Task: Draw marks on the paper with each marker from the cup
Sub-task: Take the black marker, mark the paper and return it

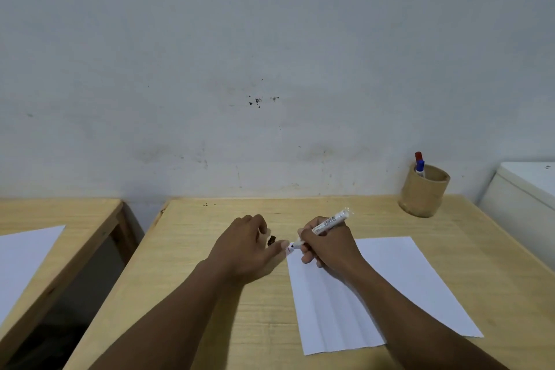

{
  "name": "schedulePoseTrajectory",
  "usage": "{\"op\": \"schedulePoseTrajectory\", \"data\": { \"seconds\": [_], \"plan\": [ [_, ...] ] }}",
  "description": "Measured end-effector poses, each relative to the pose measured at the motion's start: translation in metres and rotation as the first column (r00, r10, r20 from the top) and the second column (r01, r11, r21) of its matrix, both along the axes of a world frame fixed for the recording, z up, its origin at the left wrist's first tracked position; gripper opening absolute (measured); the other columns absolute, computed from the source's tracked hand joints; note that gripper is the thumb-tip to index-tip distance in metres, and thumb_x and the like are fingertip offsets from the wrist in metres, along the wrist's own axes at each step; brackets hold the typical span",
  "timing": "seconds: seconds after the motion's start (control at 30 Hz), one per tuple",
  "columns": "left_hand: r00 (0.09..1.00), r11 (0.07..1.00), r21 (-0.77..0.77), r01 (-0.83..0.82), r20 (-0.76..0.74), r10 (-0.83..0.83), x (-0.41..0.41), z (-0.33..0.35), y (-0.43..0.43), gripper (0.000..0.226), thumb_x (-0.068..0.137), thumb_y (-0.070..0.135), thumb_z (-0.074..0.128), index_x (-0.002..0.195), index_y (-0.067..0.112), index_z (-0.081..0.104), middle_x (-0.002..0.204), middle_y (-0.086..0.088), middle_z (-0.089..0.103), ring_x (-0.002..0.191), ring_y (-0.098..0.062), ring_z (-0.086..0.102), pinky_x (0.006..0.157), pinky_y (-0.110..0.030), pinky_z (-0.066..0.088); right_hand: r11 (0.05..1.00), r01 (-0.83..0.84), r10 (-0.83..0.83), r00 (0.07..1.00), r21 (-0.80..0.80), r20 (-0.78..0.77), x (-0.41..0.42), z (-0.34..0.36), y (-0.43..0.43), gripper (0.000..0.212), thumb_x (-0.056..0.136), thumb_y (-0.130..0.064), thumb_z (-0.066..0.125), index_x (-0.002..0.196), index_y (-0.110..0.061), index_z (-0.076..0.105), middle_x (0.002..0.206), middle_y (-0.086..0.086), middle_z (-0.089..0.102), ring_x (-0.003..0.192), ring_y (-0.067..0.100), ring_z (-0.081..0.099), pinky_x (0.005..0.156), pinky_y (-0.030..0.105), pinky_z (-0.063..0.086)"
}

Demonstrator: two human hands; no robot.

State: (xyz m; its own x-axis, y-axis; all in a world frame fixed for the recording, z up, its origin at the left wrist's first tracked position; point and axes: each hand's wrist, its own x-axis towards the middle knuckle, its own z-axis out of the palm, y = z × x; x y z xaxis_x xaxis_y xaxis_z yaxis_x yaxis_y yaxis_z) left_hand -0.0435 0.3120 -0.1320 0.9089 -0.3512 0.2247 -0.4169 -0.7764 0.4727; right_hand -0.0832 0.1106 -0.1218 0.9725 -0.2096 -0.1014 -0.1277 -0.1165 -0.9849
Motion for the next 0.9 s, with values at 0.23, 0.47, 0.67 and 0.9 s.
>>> {"op": "schedulePoseTrajectory", "data": {
  "seconds": [0.23, 0.47, 0.67, 0.9],
  "plan": [
    [0.988, 0.971, 0.235, -0.043, 0.156, 0.006, -0.006, -0.016, 0.01, 0.084, 0.068, 0.098, 0.037, 0.117, 0.035, 0.063, 0.123, 0.012, 0.056, 0.119, -0.016, 0.05, 0.092, -0.037, 0.045, 0.997, 0.022, -0.02, 1.0, -0.07, 0.023, 0.002, -0.011, 0.0, 0.019, 0.081, -0.02, 0.07, 0.084, -0.001, 0.067, 0.066, 0.013, 0.075, 0.055, 0.024, 0.07, 0.048, 0.028, 0.043],
    [0.99, 0.972, 0.231, -0.049, 0.137, 0.018, -0.006, -0.018, 0.01, 0.079, 0.066, 0.098, 0.037, 0.113, 0.041, 0.062, 0.123, 0.014, 0.055, 0.121, -0.015, 0.047, 0.094, -0.037, 0.043, 0.997, 0.008, -0.004, 0.999, -0.071, 0.046, 0.004, -0.015, 0.0, 0.014, 0.08, -0.019, 0.074, 0.08, -0.005, 0.068, 0.066, 0.011, 0.074, 0.055, 0.023, 0.07, 0.048, 0.026, 0.044],
    [0.995, 0.995, 0.083, -0.056, 0.082, 0.05, -0.008, -0.013, 0.009, 0.072, 0.073, 0.09, 0.04, 0.12, 0.042, 0.063, 0.12, 0.019, 0.056, 0.119, -0.012, 0.049, 0.094, -0.037, 0.043, 1.0, 0.008, -0.007, 1.0, -0.018, 0.021, 0.003, -0.012, 0.001, 0.01, 0.074, -0.01, 0.068, 0.074, 0.0, 0.065, 0.063, 0.016, 0.071, 0.051, 0.025, 0.064, 0.046, 0.025, 0.042],
    [0.998, 0.991, -0.114, -0.062, -0.006, 0.062, 0.0, -0.005, -0.009, 0.027, 0.084, 0.049, 0.061, 0.097, 0.032, 0.077, 0.086, 0.014, 0.074, 0.088, -0.01, 0.067, 0.076, -0.032, 0.054, 0.917, 0.189, -0.183, 0.982, 0.353, -0.049, 0.006, 0.009, -0.019, 0.013, 0.087, -0.022, 0.075, 0.078, -0.017, 0.067, 0.059, 0.004, 0.061, 0.043, 0.013, 0.048, 0.041, 0.021, 0.031]
  ]
}}
